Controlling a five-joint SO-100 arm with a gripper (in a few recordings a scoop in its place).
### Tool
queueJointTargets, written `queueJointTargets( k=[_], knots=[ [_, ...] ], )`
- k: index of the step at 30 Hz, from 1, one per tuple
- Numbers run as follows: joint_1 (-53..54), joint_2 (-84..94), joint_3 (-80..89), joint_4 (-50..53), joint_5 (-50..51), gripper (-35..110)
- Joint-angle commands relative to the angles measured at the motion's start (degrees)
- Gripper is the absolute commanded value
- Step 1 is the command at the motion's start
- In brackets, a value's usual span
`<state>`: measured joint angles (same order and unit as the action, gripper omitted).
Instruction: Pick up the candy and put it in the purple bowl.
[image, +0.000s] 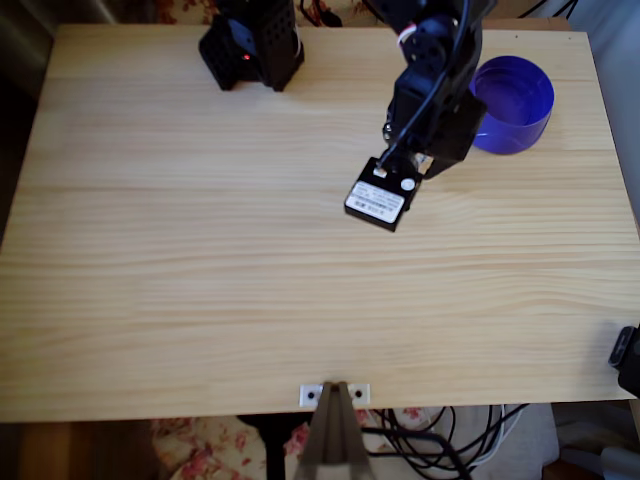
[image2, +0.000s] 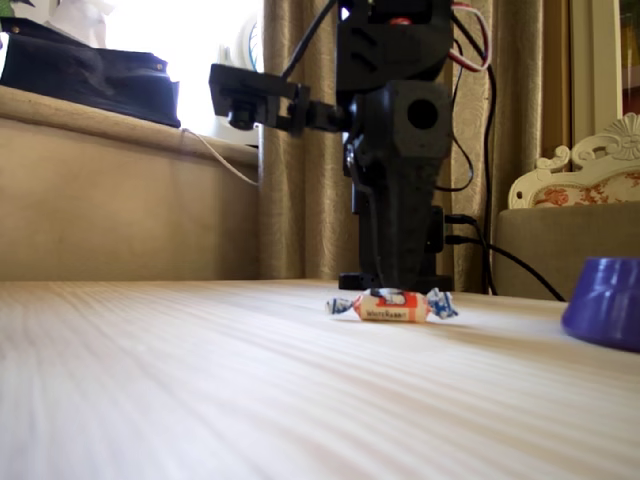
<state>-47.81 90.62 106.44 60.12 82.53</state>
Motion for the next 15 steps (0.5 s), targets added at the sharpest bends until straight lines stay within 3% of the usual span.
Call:
queueJointTargets(
  k=[1,15],
  knots=[
    [0.62,2.20,0.35,-0.44,0.88,15],
    [0.70,4.75,9.76,-7.47,3.60,12]
  ],
)
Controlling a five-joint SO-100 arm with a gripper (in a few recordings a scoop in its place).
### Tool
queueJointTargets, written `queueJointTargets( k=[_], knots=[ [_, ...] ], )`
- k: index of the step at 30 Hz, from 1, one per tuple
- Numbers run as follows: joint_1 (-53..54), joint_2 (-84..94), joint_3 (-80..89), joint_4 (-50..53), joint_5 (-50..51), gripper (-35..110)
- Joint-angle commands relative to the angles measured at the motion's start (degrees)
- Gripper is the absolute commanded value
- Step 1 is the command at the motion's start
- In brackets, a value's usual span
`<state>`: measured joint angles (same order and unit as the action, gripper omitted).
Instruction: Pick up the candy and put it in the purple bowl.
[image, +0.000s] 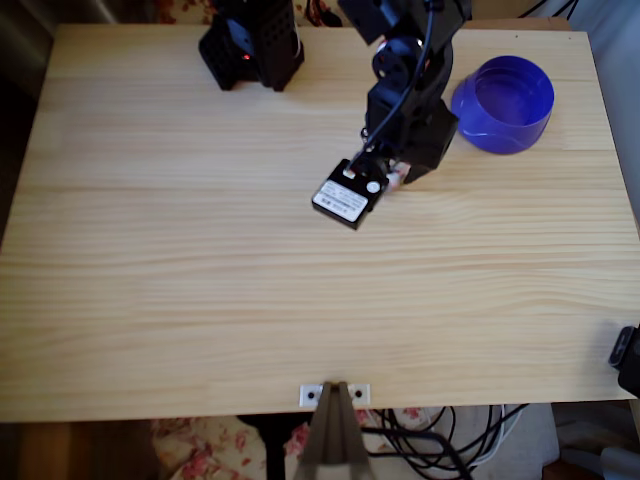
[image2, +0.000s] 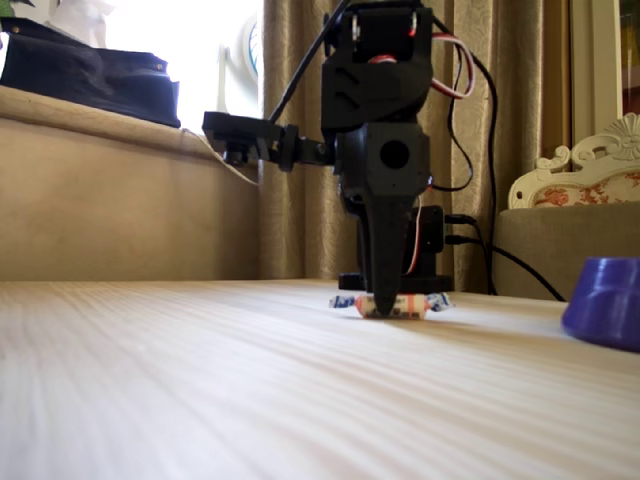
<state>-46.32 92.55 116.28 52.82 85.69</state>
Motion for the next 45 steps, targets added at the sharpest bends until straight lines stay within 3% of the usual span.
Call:
queueJointTargets(
  k=[1,3,12,16,22,34,45],
  knots=[
    [-0.88,2.37,-0.09,-0.35,0.26,10],
    [-1.14,1.93,-0.09,-0.97,0.00,-1],
    [-0.09,7.29,-1.93,5.10,-2.29,-1],
    [2.02,16.70,-3.25,8.96,-8.00,-1],
    [-0.97,26.19,-6.06,10.46,-24.96,-1],
    [-15.29,34.10,0.26,-1.93,-49.13,-1],
    [-25.75,20.83,-5.89,-11.34,-56.87,-1]
  ],
)
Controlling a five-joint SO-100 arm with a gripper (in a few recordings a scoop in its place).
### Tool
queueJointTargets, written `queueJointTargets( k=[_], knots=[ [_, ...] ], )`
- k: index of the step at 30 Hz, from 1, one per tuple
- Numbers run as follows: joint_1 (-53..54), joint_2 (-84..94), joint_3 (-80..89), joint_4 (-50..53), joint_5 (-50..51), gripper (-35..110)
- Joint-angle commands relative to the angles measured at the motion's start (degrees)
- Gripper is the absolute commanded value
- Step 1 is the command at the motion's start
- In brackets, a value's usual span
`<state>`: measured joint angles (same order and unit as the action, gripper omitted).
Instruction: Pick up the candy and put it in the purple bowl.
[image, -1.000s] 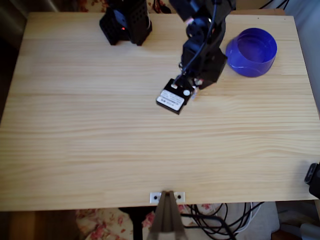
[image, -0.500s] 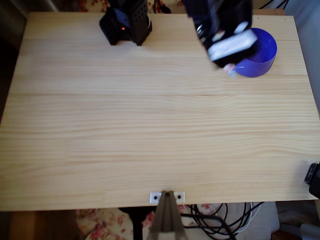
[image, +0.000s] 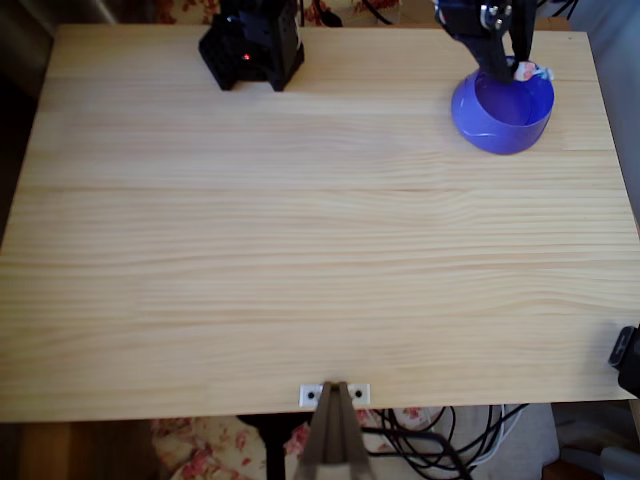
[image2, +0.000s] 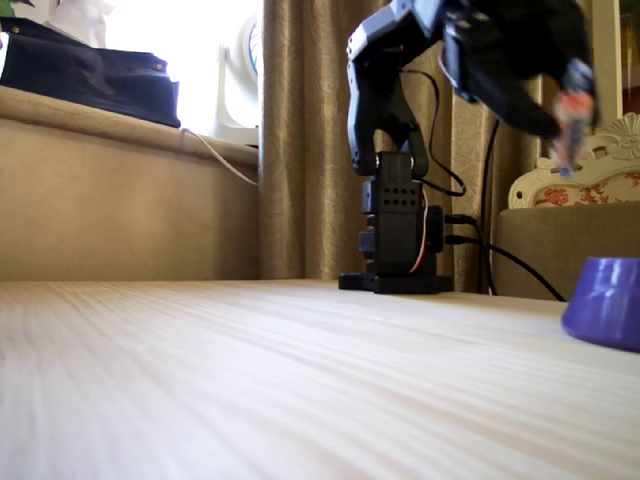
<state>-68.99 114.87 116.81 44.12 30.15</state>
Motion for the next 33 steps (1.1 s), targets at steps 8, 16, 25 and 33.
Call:
queueJointTargets(
  k=[8,16,25,33],
  knots=[
    [-5.71,-13.80,-14.50,-8.00,-2.55,-1],
    [-6.06,-17.58,-19.34,-5.01,-1.23,3],
    [-5.98,-15.64,-19.95,-1.14,-1.05,15],
    [-4.66,-10.99,-16.61,-1.14,1.49,0]
  ],
)
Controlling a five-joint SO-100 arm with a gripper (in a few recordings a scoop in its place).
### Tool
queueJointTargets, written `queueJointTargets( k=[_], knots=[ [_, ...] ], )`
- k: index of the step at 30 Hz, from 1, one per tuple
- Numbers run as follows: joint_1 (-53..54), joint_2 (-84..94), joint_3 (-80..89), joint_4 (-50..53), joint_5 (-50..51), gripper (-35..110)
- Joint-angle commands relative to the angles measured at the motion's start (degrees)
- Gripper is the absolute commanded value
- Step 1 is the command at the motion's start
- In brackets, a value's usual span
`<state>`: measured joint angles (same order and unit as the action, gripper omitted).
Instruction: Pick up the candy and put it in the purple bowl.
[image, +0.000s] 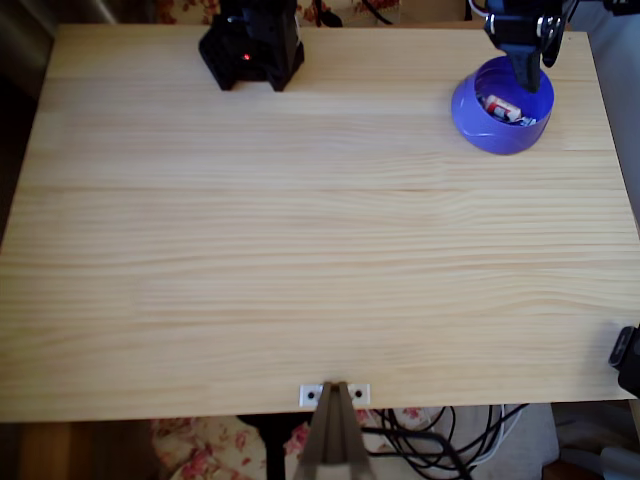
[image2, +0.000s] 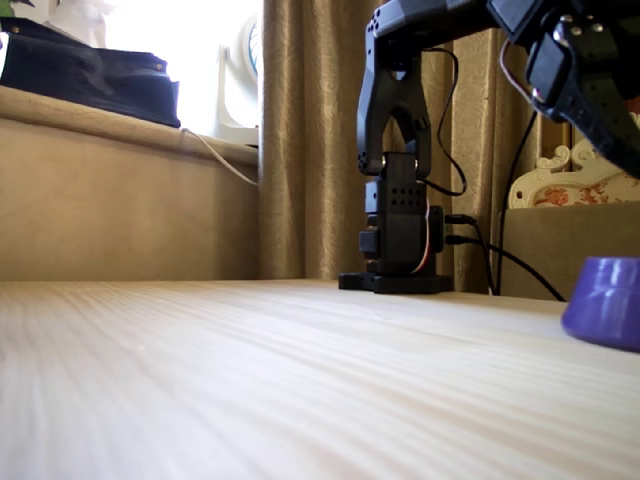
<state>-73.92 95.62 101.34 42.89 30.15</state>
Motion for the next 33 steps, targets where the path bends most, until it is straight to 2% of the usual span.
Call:
queueJointTargets(
  k=[1,6,8,17,22,33],
  knots=[
    [0.62,9.58,-0.53,0.53,1.58,0],
    [5.10,17.40,3.52,7.65,4.39,0],
    [8.53,22.32,8.53,7.47,5.80,1],
    [31.20,30.59,15.12,14.50,-7.73,1],
    [41.31,34.98,16.61,19.42,-11.69,1],
    [64.51,61.61,42.19,20.65,-17.84,1]
  ],
)
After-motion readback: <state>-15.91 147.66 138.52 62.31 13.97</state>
